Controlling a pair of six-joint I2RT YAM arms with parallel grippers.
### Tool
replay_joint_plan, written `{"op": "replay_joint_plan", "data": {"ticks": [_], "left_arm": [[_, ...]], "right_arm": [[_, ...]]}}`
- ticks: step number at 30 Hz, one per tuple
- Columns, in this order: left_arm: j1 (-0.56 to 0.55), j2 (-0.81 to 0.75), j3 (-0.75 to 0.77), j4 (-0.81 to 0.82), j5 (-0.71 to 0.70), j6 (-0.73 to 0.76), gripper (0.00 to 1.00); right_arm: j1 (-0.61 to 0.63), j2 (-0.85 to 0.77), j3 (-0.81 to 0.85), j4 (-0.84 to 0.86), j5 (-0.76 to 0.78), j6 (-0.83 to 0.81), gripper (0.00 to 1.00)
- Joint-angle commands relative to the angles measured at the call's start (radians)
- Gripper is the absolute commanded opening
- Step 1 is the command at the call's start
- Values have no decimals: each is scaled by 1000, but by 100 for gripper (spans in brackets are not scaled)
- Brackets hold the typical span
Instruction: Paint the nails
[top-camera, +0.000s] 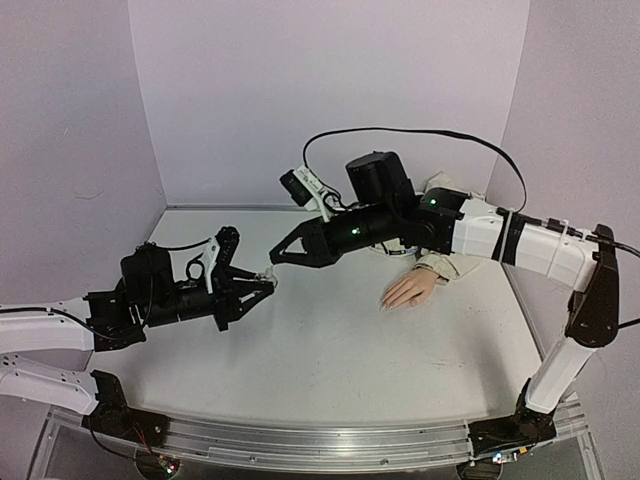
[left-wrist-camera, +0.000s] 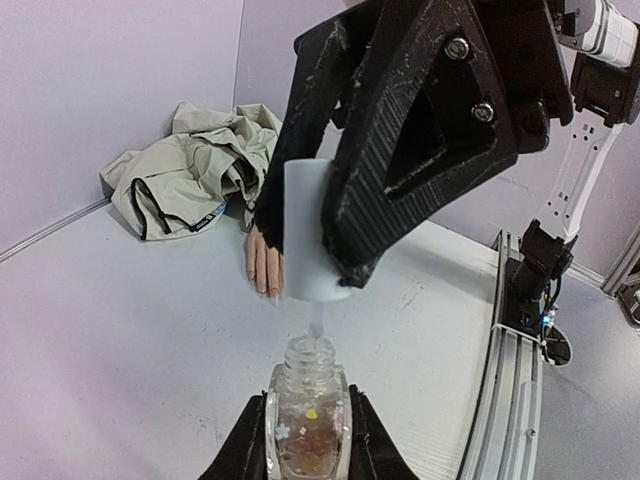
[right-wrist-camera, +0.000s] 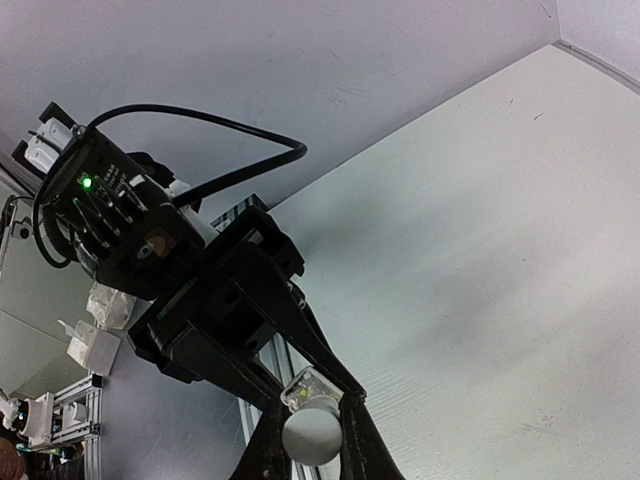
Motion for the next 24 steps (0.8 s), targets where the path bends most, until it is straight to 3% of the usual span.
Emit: {"op": "replay_joint_plan", "data": {"ticks": [1, 24], "left_arm": [[0, -24, 33, 32, -19, 2, 0], [0, 9, 44, 28, -11, 5, 0]], "right_arm": [[-3, -48, -10, 45, -7, 10, 0], [-6, -100, -48, 110, -1, 47, 0]]}}
